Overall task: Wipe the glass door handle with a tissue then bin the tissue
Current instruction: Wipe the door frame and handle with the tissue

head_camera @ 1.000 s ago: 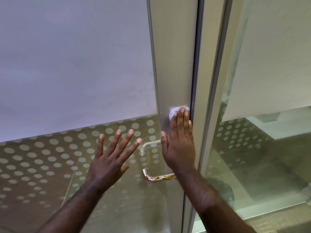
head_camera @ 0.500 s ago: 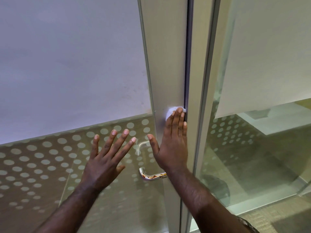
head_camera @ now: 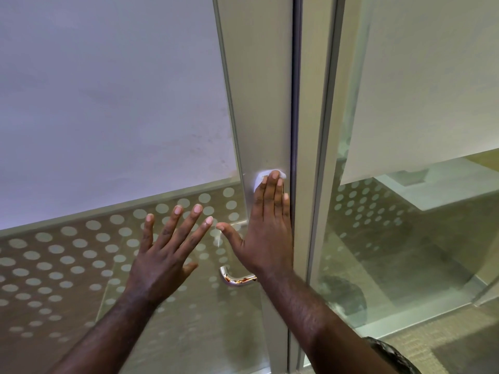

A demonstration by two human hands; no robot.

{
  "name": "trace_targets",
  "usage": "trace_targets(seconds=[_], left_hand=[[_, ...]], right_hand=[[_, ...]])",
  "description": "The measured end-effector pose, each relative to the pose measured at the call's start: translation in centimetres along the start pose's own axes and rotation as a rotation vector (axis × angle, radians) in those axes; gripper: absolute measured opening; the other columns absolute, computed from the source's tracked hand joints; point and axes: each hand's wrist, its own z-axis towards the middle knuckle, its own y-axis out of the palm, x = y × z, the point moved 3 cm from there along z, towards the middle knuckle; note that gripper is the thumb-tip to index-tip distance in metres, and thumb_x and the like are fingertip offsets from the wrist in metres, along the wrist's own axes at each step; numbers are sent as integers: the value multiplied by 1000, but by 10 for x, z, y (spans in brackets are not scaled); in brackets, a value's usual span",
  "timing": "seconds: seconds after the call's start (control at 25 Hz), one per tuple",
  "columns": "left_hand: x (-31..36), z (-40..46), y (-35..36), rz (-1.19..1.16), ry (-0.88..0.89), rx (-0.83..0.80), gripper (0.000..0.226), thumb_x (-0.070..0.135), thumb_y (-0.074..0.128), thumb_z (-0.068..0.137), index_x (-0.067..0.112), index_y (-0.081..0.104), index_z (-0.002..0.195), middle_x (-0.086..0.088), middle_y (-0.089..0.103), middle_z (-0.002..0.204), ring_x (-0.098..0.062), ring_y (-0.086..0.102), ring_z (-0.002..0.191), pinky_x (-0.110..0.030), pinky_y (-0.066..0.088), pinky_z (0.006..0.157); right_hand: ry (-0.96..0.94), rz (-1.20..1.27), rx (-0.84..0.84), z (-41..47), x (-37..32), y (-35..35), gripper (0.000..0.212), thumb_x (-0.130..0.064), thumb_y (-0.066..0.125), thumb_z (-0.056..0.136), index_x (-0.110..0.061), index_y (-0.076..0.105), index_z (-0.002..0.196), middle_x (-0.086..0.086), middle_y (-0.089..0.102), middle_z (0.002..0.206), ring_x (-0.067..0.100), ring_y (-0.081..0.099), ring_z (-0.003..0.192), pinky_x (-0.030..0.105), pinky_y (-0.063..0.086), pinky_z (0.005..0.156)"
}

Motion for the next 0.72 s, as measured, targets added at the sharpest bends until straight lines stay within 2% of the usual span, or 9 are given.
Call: trace_targets(seconds=[0.16,0.36,0.44,0.56,0.64,0.72], left_hand=[[-1,-1,0,-21,-5,-7,145,42,96,45,30,9,161,3,3,169,-24,6,155,-59,0,121],[0,0,-1,-34,-10,-27,145,41,96,46,30,9,161,3,3,169,-23,5,155,-58,0,121],[0,1,-2,-33,-11,-34,145,41,96,46,30,8,161,4,1,169,-23,4,155,-59,0,121],[1,1,-5,-45,-19,-45,146,39,97,46,30,7,161,4,-1,169,-23,2,155,-58,0,121],[1,1,-7,-55,-24,-52,147,37,97,46,30,6,161,5,-2,169,-22,1,155,-58,0,121],[1,2,-8,-66,-32,-61,147,36,97,46,30,5,161,5,-3,169,-21,0,155,-57,-2,121]], right_hand=[[-79,-8,30,20,6,-8,107,-79,27,83,-1,-1,151,17,-7,160,27,-7,148,39,-1,120],[-5,108,76,17,6,-7,96,-68,29,90,0,0,150,18,-7,159,28,-7,148,36,0,121],[31,146,126,15,3,-6,80,-52,34,97,0,3,150,19,-1,159,29,-2,148,39,7,121],[88,176,246,17,-5,-7,60,-16,43,100,5,12,146,24,14,155,34,13,146,47,25,116],[89,178,306,19,-6,-8,55,0,49,94,9,25,143,28,27,151,38,24,142,49,33,112],[57,146,337,19,-2,-9,58,18,50,83,10,35,139,29,37,146,39,34,137,48,40,107]])
